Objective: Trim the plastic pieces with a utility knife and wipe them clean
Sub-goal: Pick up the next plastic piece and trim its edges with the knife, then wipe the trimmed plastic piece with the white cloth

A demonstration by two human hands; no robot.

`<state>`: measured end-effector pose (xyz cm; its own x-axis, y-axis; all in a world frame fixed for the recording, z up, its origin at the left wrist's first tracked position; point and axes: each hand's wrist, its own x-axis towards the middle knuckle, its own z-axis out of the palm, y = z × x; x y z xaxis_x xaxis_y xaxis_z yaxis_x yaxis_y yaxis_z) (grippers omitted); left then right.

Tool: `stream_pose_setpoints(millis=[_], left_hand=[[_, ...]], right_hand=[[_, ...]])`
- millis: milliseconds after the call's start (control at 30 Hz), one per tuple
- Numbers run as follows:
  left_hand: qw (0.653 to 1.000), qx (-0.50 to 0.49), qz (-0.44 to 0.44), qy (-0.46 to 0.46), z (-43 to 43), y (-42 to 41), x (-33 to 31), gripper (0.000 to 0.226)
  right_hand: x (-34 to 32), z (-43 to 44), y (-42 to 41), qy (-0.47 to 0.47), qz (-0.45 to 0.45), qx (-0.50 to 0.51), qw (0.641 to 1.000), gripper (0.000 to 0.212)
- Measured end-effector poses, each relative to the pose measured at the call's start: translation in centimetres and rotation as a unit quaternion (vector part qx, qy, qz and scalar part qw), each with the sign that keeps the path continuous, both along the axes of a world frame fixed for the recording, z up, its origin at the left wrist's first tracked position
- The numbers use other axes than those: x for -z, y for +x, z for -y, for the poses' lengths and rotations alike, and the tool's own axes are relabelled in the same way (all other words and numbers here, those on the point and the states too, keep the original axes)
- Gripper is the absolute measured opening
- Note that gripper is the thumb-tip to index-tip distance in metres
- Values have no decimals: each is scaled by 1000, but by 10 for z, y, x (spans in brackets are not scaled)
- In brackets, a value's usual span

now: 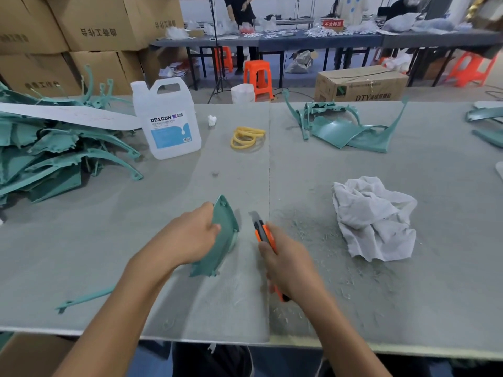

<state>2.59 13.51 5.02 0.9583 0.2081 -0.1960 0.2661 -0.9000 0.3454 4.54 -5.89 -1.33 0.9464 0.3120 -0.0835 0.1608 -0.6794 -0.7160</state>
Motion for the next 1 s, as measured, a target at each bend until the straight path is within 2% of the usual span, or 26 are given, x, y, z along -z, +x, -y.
stream_pose_setpoints(millis=[167, 367, 467, 567, 600, 667, 733, 767, 833, 900, 1000], left_hand=[[999, -8, 22, -49, -3, -9, 5, 21], [999, -10, 32, -30, -1, -12, 12, 23], [999, -10, 34, -30, -2, -14, 13, 22], [999, -5, 41, -25, 1, -17, 12, 21], [999, -2, 43, -21, 2, -17, 11, 21], [999, -1, 48, -14, 5, -18, 10, 22], [999, -2, 50, -12, 8, -19, 9, 24], [999, -3, 50, -13, 9, -20, 9, 24], [999, -4, 48, -17, 9, -24, 9, 23], [997, -8, 62, -35, 7, -27, 7, 20], [981, -40, 155, -108, 4, -28, -3, 10]], right_hand=[[2, 46, 21, -97, 51, 29, 994, 32], [12, 83, 49, -195, 88, 26, 977, 28], [12, 105, 69, -187, 122, 52, 973, 31], [6, 130, 99, -200, 213, 124, 948, 36], [4, 138, 109, -222, 212, 151, 940, 43], [3, 153, 127, -271, 137, 172, 937, 56], [14, 163, 137, -288, 61, 156, 943, 56], [22, 166, 137, -286, 55, 151, 945, 52], [34, 170, 135, -261, 100, 166, 946, 44], [35, 174, 137, -201, 137, 187, 952, 38], [20, 178, 136, -77, 150, 217, 962, 41]])
